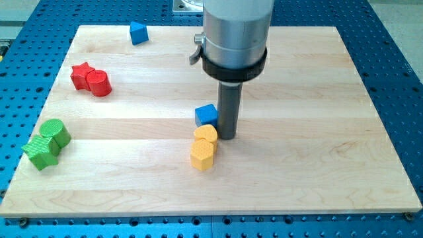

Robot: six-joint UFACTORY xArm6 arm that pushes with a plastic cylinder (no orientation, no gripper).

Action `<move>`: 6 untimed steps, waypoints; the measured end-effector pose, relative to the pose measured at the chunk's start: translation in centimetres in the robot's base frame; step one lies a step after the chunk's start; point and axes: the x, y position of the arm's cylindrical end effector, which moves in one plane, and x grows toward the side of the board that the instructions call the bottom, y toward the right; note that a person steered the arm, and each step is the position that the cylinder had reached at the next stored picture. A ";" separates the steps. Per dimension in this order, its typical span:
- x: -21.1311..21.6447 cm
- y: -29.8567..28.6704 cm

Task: Move the cube downwards

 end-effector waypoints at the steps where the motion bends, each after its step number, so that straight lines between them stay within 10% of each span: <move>1: -1.5 0.0; 2: -8.2 -0.9; 6: -4.9 -3.5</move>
